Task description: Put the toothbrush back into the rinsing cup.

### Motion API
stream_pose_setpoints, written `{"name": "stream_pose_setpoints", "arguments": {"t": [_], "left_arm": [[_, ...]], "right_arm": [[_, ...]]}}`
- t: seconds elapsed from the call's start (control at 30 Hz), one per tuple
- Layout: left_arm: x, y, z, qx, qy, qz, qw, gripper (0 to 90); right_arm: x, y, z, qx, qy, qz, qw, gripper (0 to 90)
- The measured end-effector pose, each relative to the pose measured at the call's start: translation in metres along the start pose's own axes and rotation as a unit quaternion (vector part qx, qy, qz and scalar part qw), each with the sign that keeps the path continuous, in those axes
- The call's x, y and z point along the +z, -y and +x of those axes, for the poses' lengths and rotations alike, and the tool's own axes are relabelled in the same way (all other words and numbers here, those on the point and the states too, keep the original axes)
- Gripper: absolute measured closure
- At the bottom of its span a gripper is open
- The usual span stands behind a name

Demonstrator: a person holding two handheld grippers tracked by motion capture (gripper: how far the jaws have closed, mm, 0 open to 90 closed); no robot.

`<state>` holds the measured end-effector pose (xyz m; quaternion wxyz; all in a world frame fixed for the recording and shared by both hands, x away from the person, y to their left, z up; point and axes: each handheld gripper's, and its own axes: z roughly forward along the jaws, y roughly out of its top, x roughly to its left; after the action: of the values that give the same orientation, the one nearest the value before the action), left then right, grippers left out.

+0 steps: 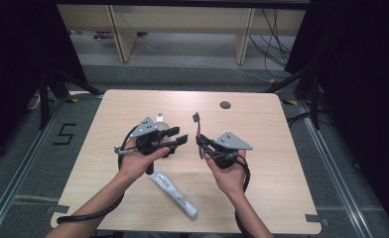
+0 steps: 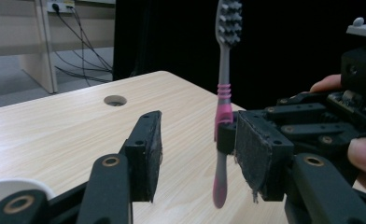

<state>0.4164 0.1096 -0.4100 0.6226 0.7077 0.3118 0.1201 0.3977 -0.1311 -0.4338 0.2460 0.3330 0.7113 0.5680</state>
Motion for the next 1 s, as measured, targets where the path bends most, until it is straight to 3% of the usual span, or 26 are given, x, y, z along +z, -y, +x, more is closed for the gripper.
{"name": "stream_pose_setpoints", "arguments": {"t": [0.03,0.1,0.3,0.43,0.47,0.53,0.73,0.77,1.0], "left_arm": [[0.002,-0.002,-0.001,-0.002,0.005,-0.004,1.0,52.5],[0.004,-0.004,-0.002,-0.006,0.011,-0.007,0.9999,53.4],[0.01,-0.008,-0.005,-0.008,0.024,-0.006,0.9997,57.1],[0.014,-0.009,-0.005,-0.006,0.024,-0.004,0.9997,58.3],[0.015,-0.009,-0.005,-0.006,0.024,-0.003,0.9997,58.6],[0.017,-0.009,-0.005,-0.007,0.025,-0.003,0.9997,59.7],[0.022,-0.009,-0.005,-0.014,0.032,-0.006,0.9994,69.2],[0.023,-0.01,-0.005,-0.017,0.033,-0.01,0.9992,70.7],[0.024,-0.01,-0.006,-0.015,0.036,-0.01,0.9992,75.4]], "right_arm": [[0.001,0.0,0.002,0.013,-0.005,-0.002,0.9999,82.9],[0.001,-0.001,0.002,0.0,0.0,-0.002,1.0,82.8],[0.004,0.001,0.006,0.009,-0.01,-0.002,0.9999,82.8],[0.003,0.001,0.007,-0.002,-0.005,0.0,1.0,82.8],[0.004,0.001,0.009,0.01,-0.009,-0.001,0.9999,82.8],[0.005,0.001,0.009,0.006,-0.014,0.0,0.9999,82.9],[0.005,0.0,0.011,0.0,-0.019,-0.008,0.9998,82.8],[0.004,-0.001,0.012,0.003,-0.011,-0.002,0.9999,82.8],[0.004,-0.001,0.013,0.001,-0.01,-0.007,0.9999,82.8]]}}
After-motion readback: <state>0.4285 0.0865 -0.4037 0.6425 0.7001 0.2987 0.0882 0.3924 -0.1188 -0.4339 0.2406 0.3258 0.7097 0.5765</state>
